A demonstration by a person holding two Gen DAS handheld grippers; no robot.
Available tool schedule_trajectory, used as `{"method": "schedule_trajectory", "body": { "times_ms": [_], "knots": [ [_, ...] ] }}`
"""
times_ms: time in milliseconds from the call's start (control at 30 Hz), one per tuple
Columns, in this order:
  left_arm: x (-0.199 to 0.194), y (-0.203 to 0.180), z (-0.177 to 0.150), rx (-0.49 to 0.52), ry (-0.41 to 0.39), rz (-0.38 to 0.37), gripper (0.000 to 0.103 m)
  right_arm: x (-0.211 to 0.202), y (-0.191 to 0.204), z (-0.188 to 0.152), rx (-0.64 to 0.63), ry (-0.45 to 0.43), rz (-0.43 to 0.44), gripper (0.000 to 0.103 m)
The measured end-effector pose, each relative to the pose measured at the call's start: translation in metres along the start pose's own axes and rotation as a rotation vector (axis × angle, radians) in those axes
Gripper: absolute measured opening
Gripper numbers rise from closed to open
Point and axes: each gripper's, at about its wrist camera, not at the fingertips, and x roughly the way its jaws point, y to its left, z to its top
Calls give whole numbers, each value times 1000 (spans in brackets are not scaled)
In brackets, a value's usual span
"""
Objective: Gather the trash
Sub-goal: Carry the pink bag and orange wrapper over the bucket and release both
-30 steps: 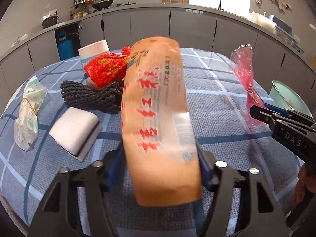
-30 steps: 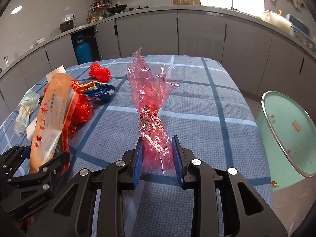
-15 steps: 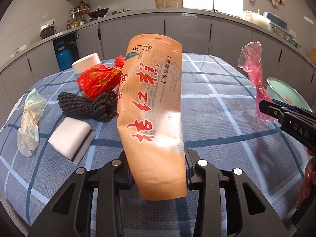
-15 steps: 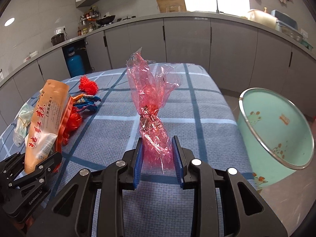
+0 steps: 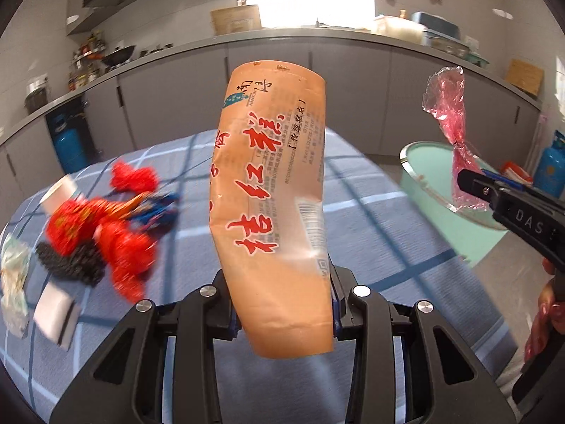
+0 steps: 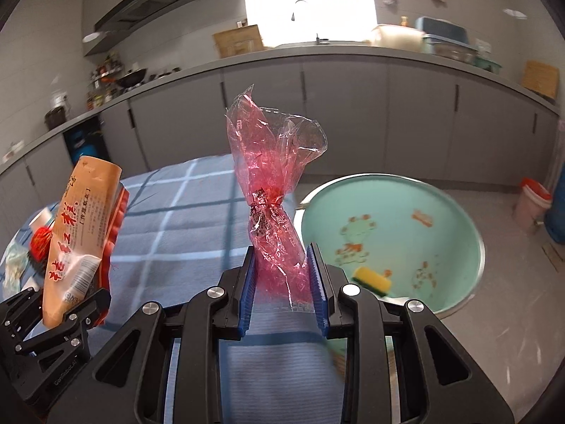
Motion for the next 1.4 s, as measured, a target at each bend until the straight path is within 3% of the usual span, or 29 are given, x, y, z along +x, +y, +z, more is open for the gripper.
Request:
{"method": "schedule_trajectory", "body": {
  "times_ms": [200, 500, 667, 1400],
  "knots": [
    [16, -56, 32, 85, -19, -83, 36, 3, -50, 12, 75, -19, -85, 29],
    [47, -108, 67, 157, -10, -155, 36, 16, -99, 14, 146, -23, -178, 29],
    [65, -120, 74, 151, 30, -175, 37, 23, -113, 12, 180, -15, -195, 29],
    [97, -147, 79, 195, 77, -238, 37, 40, -120, 6, 221, 19, -211, 29]
  ]
}}
